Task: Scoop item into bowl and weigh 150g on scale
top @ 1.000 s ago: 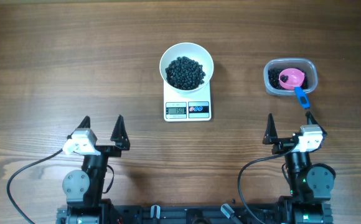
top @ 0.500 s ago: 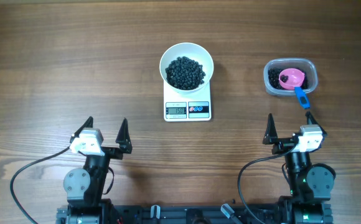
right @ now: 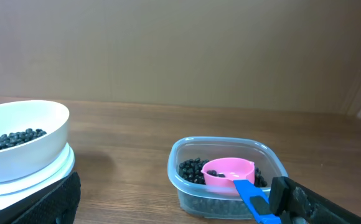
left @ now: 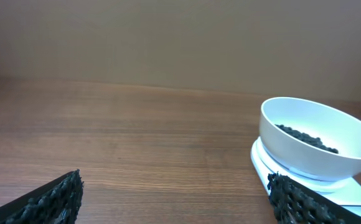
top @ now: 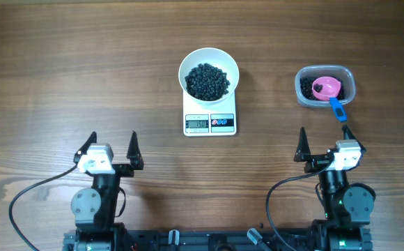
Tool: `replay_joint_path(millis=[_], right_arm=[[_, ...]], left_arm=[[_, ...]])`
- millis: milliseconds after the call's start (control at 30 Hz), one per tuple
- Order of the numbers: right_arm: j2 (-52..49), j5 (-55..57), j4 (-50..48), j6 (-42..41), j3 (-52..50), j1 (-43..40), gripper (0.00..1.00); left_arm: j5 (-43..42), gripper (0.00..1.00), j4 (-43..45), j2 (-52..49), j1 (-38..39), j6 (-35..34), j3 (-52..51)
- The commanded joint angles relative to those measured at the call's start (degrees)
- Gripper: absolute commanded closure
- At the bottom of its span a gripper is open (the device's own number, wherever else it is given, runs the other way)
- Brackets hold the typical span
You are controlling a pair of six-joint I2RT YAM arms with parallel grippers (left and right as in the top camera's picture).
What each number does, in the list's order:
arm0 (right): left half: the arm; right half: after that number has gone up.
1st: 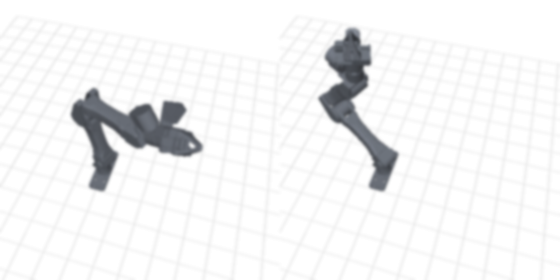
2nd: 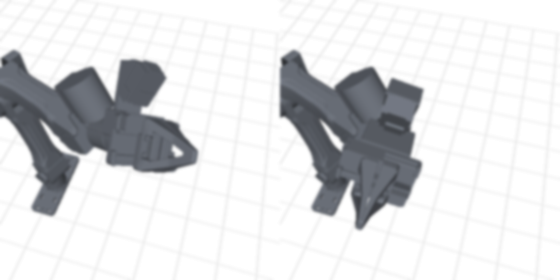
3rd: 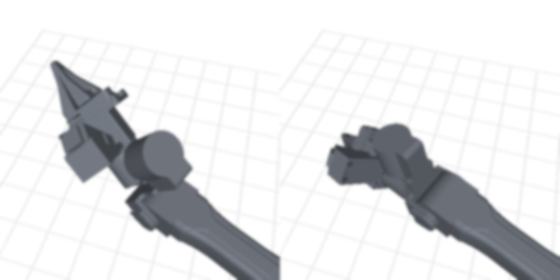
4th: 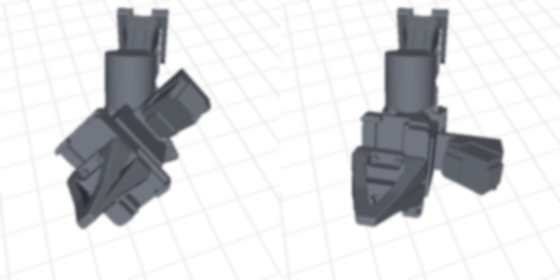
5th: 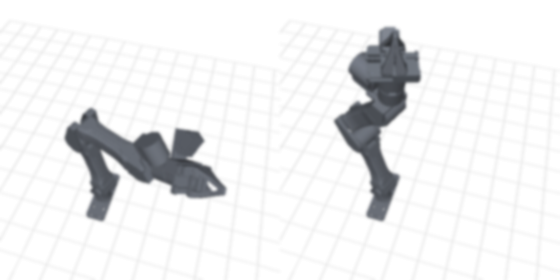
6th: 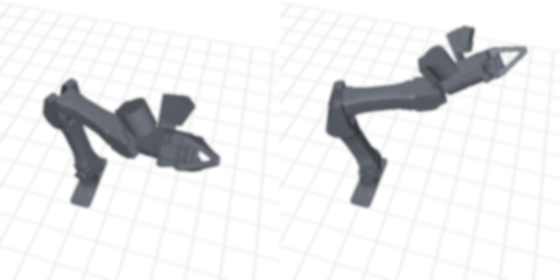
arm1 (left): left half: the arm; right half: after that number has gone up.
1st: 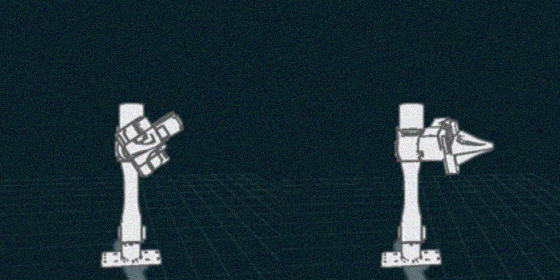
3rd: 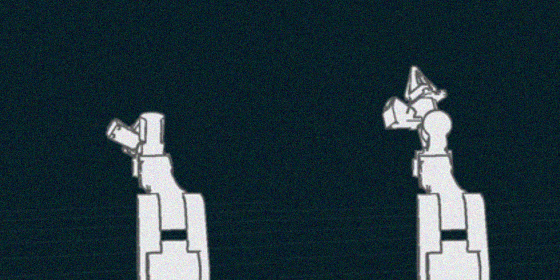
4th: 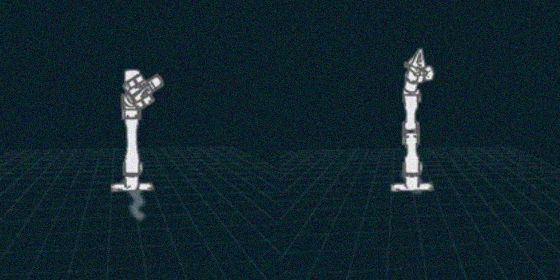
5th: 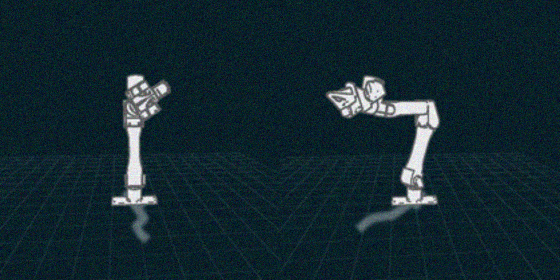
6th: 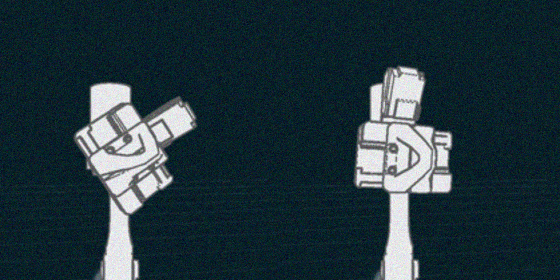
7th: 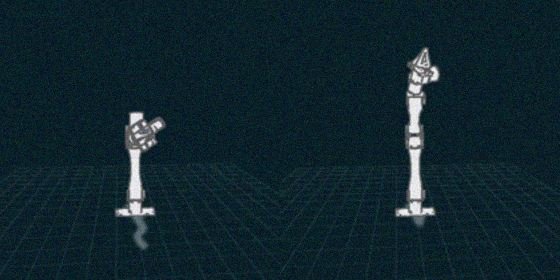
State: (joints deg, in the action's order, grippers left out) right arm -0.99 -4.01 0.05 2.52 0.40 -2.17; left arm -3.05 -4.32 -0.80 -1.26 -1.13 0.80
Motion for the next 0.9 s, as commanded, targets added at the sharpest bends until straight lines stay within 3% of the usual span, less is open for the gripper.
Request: replay_joint_path(millis=[0,867], right_arm=[[0.4,0.4,-0.1,0.5,-0.1,0.4,0.0],[0.4,0.4,-0.1,0.5,-0.1,0.4,0.0]], left_arm=[[1.6,0.0,-0.2,0.6,-0.5,1.0,-0.5],[1.2,0.0,-0.2,0.6,-0.5,4.8,-0.5]])
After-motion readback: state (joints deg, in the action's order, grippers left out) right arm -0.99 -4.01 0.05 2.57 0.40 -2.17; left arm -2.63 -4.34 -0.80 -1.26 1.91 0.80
